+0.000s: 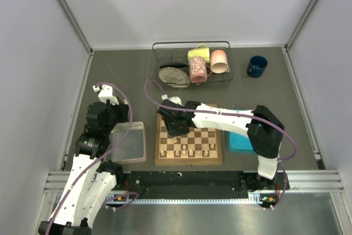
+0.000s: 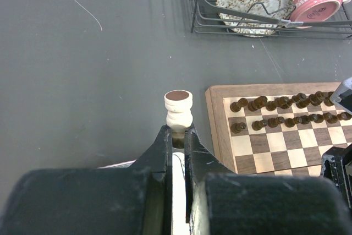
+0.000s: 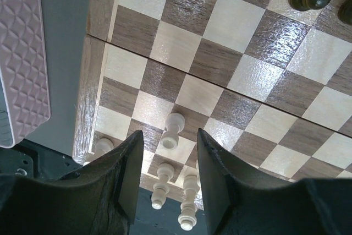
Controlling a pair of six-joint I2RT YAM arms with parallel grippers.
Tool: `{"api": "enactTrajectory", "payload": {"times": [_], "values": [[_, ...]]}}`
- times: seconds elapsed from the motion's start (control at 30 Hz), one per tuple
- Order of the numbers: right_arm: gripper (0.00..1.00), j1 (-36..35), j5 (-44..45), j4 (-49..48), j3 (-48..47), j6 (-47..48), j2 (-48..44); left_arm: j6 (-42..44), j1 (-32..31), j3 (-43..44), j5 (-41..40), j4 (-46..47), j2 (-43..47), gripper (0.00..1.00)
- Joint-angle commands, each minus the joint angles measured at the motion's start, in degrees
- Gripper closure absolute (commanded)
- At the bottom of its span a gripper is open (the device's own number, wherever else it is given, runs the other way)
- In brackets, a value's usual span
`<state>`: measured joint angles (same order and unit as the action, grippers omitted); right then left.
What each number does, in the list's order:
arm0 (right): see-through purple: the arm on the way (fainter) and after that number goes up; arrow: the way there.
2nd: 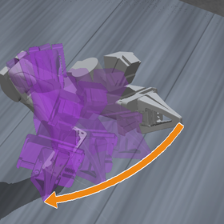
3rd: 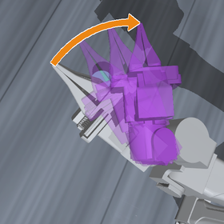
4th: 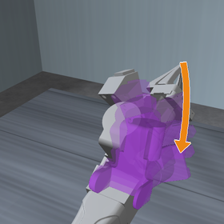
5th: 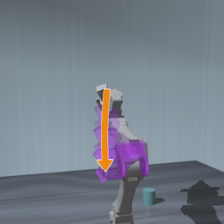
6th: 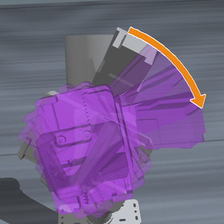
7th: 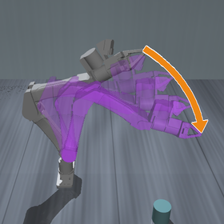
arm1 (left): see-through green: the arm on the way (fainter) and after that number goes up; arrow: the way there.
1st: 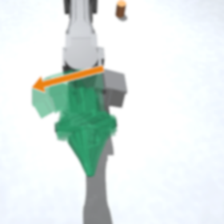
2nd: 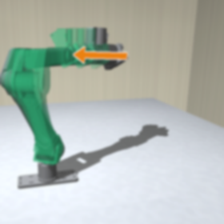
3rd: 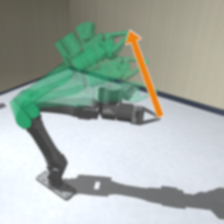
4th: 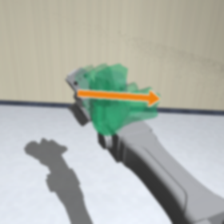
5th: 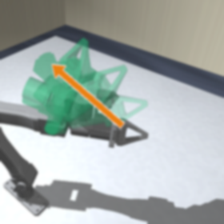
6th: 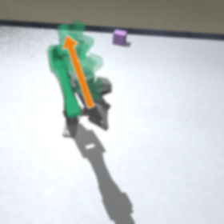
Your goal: Set up the chess pieces on the board
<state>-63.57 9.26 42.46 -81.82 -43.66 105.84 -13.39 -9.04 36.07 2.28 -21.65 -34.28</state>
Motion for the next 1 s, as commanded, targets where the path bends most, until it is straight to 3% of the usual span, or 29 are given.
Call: {"api": "enactTrajectory", "payload": {"times": [0.0,0.4,0.73,0.97], "values": [[0.57,0.2,-0.29,-2.29,0.26,0.33,1.12,0.29,0.25,0.31,0.44,1.26,0.18,1.0],[0.61,0.12,-0.55,-2.47,1.14,-0.02,2.26,0.29,0.25,0.4,0.44,1.17,0.18,1.0],[0.71,0.2,-1.26,-2.29,1.31,0.24,1.82,0.29,0.25,0.31,0.26,1.26,0.36,1.0],[0.7,0.2,-1.52,-1.76,1.84,0.15,0.59,0.38,0.25,0.31,0.26,1.17,0.36,1.0]]}}
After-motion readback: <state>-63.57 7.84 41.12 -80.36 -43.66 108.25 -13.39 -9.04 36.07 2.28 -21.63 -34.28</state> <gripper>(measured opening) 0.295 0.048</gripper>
